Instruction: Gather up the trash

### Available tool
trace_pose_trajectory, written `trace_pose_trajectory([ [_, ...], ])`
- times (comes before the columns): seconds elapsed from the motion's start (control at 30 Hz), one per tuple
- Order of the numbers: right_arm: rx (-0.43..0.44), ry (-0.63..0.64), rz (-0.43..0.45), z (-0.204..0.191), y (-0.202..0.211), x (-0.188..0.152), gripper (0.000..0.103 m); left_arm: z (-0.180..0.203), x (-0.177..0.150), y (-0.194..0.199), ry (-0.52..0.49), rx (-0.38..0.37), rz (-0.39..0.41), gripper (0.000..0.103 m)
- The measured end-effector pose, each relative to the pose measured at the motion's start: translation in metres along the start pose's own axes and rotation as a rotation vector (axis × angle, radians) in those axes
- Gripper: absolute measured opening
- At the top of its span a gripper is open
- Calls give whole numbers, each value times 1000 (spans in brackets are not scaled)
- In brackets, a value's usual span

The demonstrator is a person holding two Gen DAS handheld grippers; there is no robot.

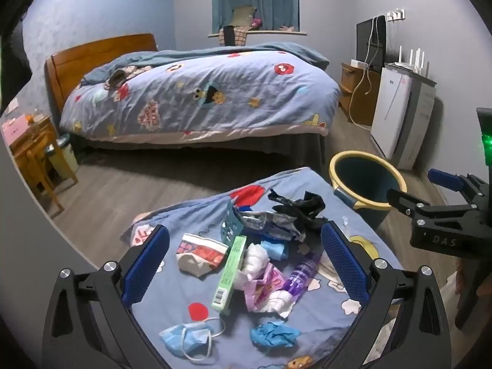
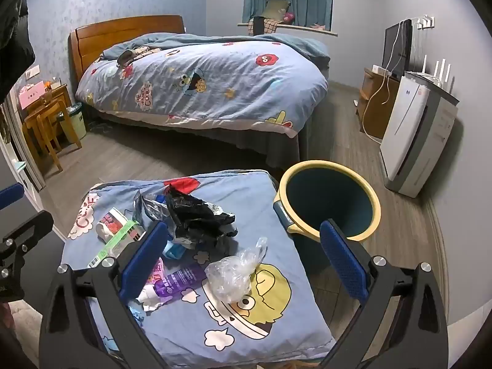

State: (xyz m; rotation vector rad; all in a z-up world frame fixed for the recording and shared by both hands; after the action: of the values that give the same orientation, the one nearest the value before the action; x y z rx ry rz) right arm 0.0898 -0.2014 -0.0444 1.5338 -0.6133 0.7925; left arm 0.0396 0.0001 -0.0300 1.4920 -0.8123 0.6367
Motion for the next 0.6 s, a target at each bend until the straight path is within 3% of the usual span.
trace_pose_trajectory([
  [0.6,-8,13,-4,-3,-2,-1,97,1,1,1,9,-12,-3,98],
])
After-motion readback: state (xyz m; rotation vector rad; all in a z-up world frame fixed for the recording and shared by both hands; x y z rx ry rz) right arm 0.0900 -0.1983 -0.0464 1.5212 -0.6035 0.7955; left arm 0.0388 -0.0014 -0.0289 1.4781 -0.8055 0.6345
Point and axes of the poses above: each gripper's, at about its wrist camera, not at the fingertips, and y roughly against the way its jaws point, z to its right, x to its top, the point moved 5 cm from there along -y, roughly the way its jaws point, and after that the axes turned 3 degrees about -y, right-handed, at the moved point
